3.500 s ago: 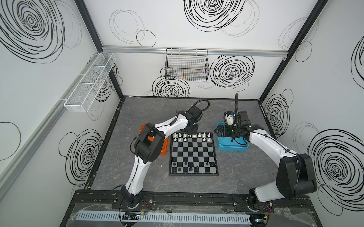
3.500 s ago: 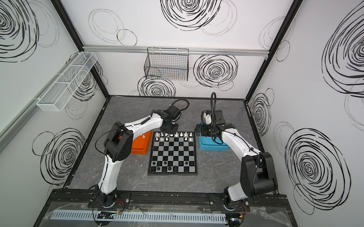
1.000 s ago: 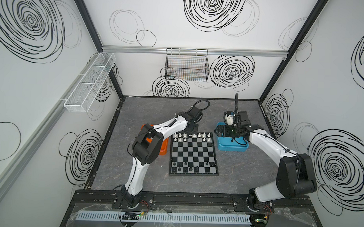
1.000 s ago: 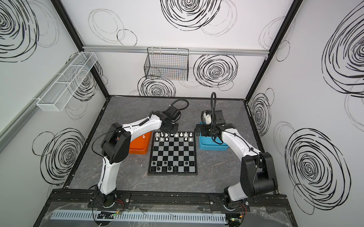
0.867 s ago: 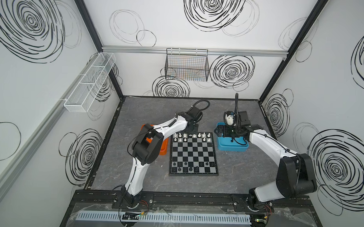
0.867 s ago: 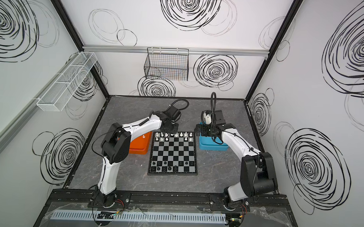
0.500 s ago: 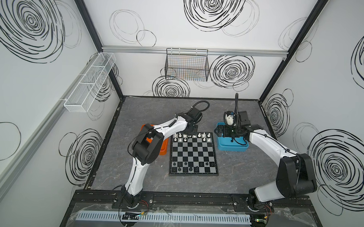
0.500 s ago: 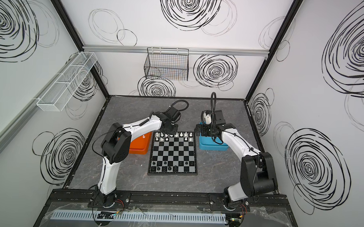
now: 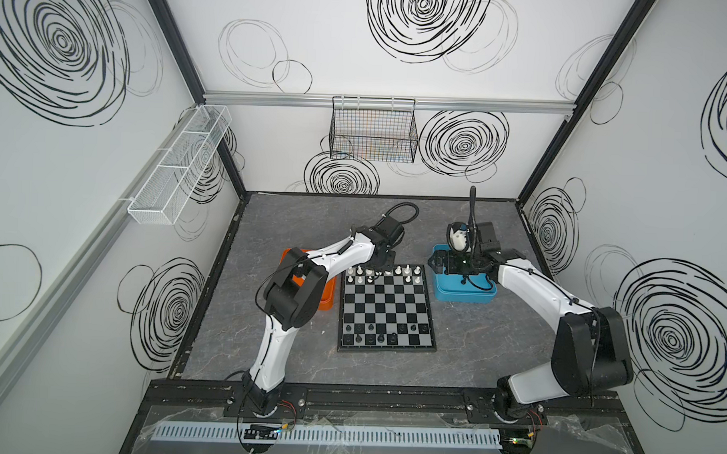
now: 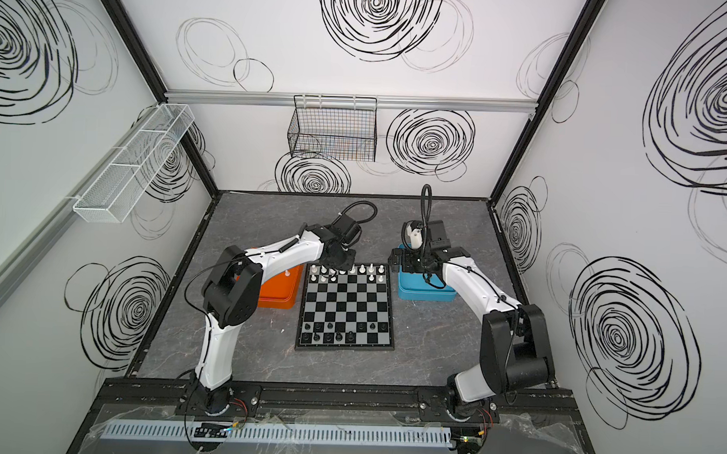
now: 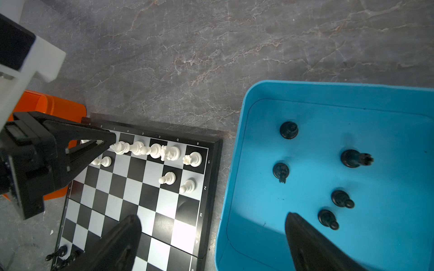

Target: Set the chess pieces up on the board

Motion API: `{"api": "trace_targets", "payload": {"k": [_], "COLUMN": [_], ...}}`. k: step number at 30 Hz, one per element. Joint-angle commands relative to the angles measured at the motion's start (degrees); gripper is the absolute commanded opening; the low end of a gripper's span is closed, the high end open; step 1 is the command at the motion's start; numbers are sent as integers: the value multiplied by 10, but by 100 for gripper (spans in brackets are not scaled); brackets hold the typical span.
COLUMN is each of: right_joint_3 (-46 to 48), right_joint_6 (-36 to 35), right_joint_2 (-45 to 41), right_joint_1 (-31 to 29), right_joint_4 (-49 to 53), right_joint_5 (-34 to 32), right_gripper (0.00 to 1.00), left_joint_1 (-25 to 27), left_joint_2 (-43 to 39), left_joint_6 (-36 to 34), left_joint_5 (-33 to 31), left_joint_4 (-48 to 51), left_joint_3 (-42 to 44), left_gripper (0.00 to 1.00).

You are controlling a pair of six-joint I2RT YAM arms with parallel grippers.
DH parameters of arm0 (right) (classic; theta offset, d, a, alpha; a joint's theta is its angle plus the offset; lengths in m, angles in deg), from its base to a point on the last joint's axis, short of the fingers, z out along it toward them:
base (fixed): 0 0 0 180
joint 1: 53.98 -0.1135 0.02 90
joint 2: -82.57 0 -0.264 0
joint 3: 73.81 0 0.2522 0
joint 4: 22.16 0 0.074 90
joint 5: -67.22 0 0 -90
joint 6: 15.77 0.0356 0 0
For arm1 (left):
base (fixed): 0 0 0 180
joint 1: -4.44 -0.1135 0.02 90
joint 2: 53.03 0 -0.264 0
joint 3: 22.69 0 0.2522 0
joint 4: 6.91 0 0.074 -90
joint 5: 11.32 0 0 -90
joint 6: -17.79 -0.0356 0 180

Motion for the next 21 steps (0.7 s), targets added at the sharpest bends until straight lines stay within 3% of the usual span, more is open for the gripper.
{"api": "trace_targets", "payload": {"k": [1,21], "right_joint_3": [7,7], "right_joint_6": [2,2], "right_joint_2": [4,4], "right_joint_1": [2,2], "right_joint_4": [-11,-11], "right_joint_5": [-2,0], "right_gripper": [100,100], "left_joint_1": [4,5], "left_joint_2": [-19,-13], "left_joint_6": [1,2], "left_joint_5": [-17,-16], "left_joint_4": [-14,-24], "left_joint_3": [-1,5], "left_gripper": [15,17]}}
